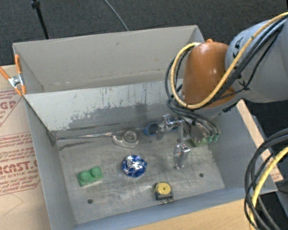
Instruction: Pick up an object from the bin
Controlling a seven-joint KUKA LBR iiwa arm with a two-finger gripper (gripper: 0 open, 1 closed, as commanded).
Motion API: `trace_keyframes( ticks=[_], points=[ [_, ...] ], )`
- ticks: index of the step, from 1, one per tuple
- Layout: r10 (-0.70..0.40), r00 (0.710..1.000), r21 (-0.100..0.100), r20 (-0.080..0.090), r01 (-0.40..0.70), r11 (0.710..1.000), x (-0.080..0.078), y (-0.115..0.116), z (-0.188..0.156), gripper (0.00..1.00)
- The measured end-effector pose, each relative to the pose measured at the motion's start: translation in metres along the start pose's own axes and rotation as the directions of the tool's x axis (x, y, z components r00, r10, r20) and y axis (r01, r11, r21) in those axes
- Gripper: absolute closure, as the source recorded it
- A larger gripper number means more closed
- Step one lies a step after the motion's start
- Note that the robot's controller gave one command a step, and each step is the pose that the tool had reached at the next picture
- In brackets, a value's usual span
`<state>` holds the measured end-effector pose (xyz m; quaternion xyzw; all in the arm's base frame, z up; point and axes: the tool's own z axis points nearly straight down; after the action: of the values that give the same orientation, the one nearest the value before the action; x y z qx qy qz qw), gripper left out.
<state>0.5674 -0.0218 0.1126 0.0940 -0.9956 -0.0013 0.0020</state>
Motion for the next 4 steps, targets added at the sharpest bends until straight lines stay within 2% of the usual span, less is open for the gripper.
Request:
trace_keyframes(
  ticks=[1, 2, 3, 4],
  points=[
    [-0.129, 0.991, 0.002, 0.016, 0.129, 0.992, 0.034, 0.126, 0.041, 0.00],
    [-0.095, 0.995, 0.002, 0.009, 0.095, 0.995, 0.022, 0.178, 0.041, 0.00],
    [-0.093, 0.996, 0.002, 0.008, 0.093, 0.996, 0.022, 0.176, 0.040, 1.00],
    [-0.306, 0.952, 0.005, 0.012, 0.306, 0.952, 0.053, 0.182, -0.122, 1.00]
  ],
)
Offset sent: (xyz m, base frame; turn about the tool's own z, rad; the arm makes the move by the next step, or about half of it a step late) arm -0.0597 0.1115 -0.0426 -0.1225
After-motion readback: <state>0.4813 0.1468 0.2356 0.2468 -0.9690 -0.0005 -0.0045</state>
